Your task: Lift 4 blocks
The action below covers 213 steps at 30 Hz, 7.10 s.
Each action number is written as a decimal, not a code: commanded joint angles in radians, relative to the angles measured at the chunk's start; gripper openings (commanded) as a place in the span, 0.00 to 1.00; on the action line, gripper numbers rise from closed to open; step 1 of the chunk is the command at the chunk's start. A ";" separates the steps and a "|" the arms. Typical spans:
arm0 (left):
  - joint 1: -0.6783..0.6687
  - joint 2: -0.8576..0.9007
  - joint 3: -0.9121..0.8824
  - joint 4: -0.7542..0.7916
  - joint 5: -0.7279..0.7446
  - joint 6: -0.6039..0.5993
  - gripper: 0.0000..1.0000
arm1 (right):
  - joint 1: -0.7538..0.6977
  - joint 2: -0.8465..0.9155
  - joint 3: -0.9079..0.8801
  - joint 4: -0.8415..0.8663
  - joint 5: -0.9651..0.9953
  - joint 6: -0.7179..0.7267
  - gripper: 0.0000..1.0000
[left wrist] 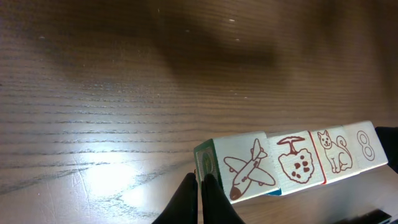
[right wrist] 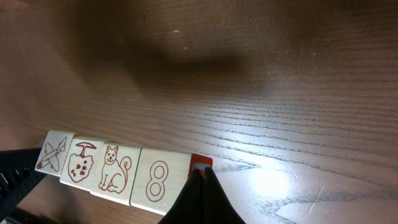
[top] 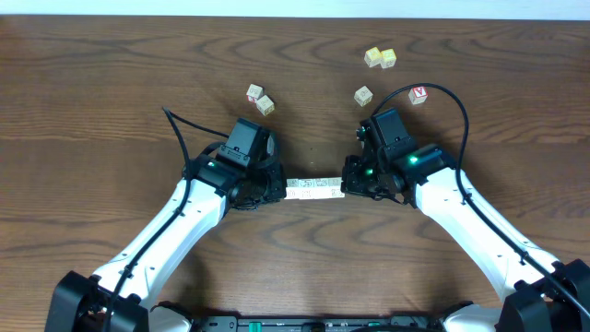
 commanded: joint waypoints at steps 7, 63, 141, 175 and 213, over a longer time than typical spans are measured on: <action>-0.042 -0.002 0.026 0.030 0.112 -0.021 0.07 | 0.049 0.009 0.006 0.031 -0.150 0.018 0.01; -0.068 0.201 0.013 0.050 0.116 -0.040 0.07 | 0.094 0.095 -0.123 0.178 -0.106 0.070 0.01; 0.200 -0.463 0.159 -0.610 -0.533 -0.136 0.76 | 0.018 -0.617 0.088 -0.809 0.230 0.120 0.99; 0.200 -0.454 0.159 -0.610 -0.533 -0.136 0.77 | -0.350 -1.367 -0.694 0.273 0.057 -0.377 0.99; 0.200 -0.454 0.159 -0.610 -0.533 -0.136 0.77 | -0.480 -1.510 -1.040 0.659 0.099 -0.410 0.99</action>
